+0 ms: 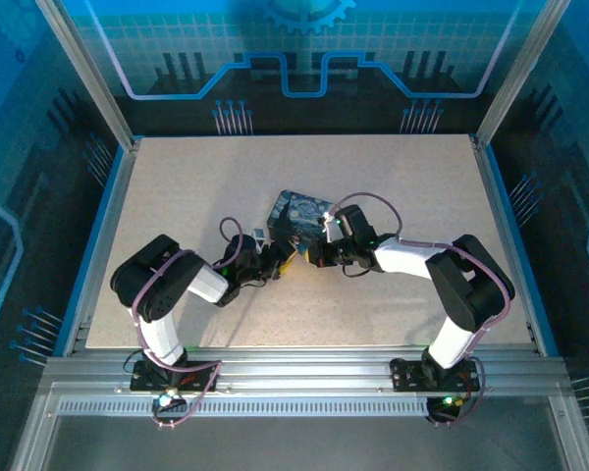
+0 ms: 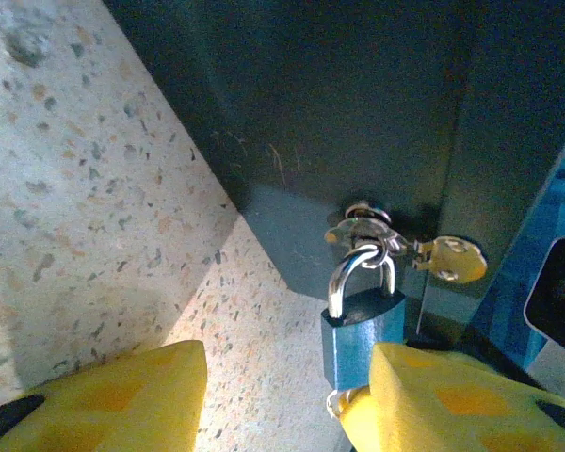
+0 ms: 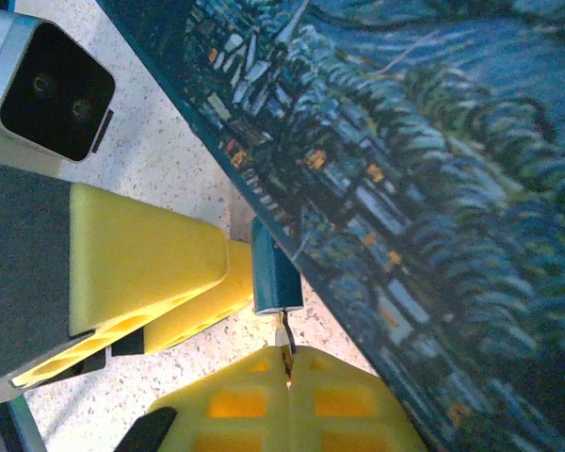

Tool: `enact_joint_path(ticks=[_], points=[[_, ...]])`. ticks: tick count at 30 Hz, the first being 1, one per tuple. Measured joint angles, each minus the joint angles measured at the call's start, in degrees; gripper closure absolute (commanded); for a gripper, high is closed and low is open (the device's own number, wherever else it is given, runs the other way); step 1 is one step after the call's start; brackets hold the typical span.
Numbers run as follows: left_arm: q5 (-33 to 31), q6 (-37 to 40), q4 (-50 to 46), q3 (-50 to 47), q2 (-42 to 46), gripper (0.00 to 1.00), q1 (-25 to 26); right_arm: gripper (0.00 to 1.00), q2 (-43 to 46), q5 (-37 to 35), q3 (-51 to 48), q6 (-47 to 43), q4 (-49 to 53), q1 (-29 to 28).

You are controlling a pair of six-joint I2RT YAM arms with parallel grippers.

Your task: Unlock the padlock with the key

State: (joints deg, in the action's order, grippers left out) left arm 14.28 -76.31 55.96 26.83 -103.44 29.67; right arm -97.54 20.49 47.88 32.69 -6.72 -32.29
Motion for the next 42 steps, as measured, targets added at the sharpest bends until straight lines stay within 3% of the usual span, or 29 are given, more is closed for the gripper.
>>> enact_joint_path(ticks=[12, 18, 24, 32, 36, 42], points=[[-0.6, -1.8, 0.9, 0.1, -0.2, 0.52, 0.1, 1.00, 0.0, 1.0, 0.2, 4.0, 0.3, -0.4], [-0.5, -2.3, 0.9, 1.5, -0.5, 0.57, 0.5, 1.00, 0.0, 1.3, 0.6, 5.3, 0.3, -0.7], [-0.5, -3.3, 0.9, 2.3, -0.8, 0.67, 0.8, 1.00, 0.0, 1.7, 0.6, 6.4, 0.3, -0.8], [-0.6, -3.8, 0.9, 2.6, -0.9, 0.88, 0.9, 1.00, 0.0, 2.2, 0.6, 8.3, 0.3, -0.7], [-1.0, -4.0, 1.0, 2.6, -0.9, 0.95, 0.9, 0.95, 0.0, 2.5, 0.5, 9.4, -0.2, -0.5], [-1.0, -4.0, 1.4, 2.6, -0.9, 1.00, 1.0, 0.79, 0.0, 4.3, -0.2, 10.3, -1.7, 0.1]])
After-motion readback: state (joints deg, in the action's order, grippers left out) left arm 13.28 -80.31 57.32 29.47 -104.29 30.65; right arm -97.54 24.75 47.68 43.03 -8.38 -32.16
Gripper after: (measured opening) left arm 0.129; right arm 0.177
